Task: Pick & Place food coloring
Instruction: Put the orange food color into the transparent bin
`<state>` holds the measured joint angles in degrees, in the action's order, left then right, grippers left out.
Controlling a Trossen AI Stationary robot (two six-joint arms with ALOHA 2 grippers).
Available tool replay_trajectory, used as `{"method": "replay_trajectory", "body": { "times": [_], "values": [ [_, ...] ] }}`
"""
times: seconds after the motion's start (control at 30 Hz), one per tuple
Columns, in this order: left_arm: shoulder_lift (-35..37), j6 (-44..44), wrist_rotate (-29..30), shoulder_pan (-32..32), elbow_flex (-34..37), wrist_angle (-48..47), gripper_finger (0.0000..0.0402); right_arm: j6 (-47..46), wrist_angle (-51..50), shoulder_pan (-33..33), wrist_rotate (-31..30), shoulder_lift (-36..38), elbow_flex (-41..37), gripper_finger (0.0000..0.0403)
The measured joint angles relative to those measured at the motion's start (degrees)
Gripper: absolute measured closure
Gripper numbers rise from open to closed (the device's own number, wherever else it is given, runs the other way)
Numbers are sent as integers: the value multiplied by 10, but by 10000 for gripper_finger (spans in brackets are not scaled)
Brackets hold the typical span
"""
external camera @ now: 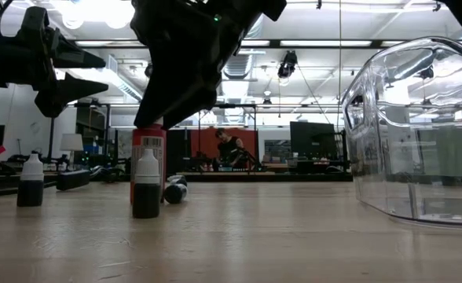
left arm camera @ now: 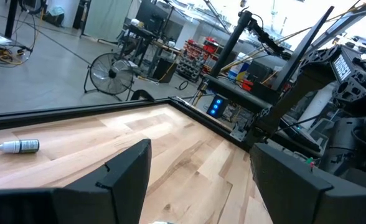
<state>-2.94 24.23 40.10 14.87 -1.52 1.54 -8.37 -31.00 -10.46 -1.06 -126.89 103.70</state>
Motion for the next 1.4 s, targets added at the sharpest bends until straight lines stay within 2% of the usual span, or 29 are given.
{"method": "replay_trajectory", "body": {
  "times": [0.3, 0.43, 0.83, 0.93, 1.17, 1.4],
  "values": [
    [0, 0, 0, 0, 0, 0, 157, 0, 3, 0, -2, 0, 0, 274],
    [0, 0, 0, 0, 0, 0, 157, 0, 2, 0, -2, 0, 0, 293],
    [0, 0, 0, 0, 0, 0, 157, 28, -38, 9, -5, 42, 0, 292],
    [0, 0, 0, 0, 0, 0, 157, 44, -40, 12, -22, 60, 0, 292],
    [0, 0, 0, 0, 0, 0, 157, 58, -51, 12, -37, 121, 0, 292],
    [0, 0, 0, 0, 0, 0, 157, 80, -103, 12, -52, 194, 0, 292]
  ]
}}
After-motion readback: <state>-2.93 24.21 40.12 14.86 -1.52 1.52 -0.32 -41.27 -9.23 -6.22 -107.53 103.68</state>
